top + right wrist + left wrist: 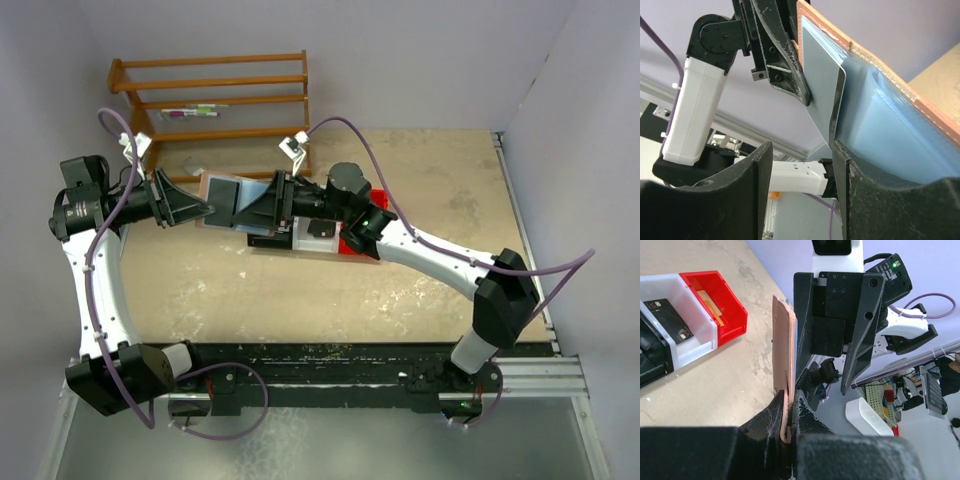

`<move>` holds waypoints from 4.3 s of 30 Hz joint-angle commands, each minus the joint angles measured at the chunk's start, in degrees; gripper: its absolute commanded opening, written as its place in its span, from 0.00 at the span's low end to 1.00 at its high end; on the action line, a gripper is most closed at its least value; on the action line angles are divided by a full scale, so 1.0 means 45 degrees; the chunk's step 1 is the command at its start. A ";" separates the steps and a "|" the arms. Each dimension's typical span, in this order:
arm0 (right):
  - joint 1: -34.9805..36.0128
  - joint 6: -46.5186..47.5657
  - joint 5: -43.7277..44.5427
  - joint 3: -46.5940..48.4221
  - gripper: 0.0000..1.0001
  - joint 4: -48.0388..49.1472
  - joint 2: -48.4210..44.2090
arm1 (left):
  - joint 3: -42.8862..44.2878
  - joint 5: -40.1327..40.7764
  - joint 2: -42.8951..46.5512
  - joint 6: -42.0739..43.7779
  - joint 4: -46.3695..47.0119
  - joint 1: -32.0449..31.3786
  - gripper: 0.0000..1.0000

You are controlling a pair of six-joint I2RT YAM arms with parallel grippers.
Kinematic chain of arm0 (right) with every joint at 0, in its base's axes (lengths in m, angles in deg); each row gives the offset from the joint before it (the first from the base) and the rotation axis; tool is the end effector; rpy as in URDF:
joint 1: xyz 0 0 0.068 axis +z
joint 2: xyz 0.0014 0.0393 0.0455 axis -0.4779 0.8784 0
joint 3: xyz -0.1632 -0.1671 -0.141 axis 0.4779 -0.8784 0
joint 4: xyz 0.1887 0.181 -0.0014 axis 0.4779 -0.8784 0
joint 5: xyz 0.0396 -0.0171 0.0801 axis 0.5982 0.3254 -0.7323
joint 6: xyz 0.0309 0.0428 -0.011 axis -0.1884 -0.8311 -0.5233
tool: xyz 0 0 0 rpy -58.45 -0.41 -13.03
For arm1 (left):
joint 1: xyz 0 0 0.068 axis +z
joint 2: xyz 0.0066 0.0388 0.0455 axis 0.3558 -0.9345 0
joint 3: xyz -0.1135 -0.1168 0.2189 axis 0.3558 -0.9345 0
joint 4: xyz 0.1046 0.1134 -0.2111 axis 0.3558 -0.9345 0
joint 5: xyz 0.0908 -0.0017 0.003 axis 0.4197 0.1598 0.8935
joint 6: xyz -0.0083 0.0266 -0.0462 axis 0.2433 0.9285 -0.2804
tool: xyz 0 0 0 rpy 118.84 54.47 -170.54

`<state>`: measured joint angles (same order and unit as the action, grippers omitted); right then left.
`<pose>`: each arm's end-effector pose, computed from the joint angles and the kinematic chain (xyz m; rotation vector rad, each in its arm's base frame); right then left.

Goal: Take the credit cards out of the card holder

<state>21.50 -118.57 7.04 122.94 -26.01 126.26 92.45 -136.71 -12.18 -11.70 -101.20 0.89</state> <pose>0.2364 0.3122 0.3854 -0.4665 1.6183 1.9007 0.2036 0.0429 0.4023 0.2672 1.8446 -1.4698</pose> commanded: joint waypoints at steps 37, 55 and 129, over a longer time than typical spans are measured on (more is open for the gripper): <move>-0.0241 0.0529 0.0354 0.0961 0.48 0.0620 0.0214 | 0.0374 -0.3341 0.0348 0.0381 -0.1422 0.0091 0.00; -0.0256 -0.3672 -0.2077 -0.0229 0.02 0.6763 0.0894 | 0.0422 -0.3905 0.0114 0.1279 -0.2395 0.0092 0.02; -0.4629 0.6146 0.4090 0.1262 0.00 -0.9156 0.2937 | 0.1829 0.3932 0.0430 0.2784 -0.2559 0.0091 0.00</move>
<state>0.93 -93.50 22.80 123.02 -64.92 137.56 97.19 -114.52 -10.70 -2.34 -110.95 0.89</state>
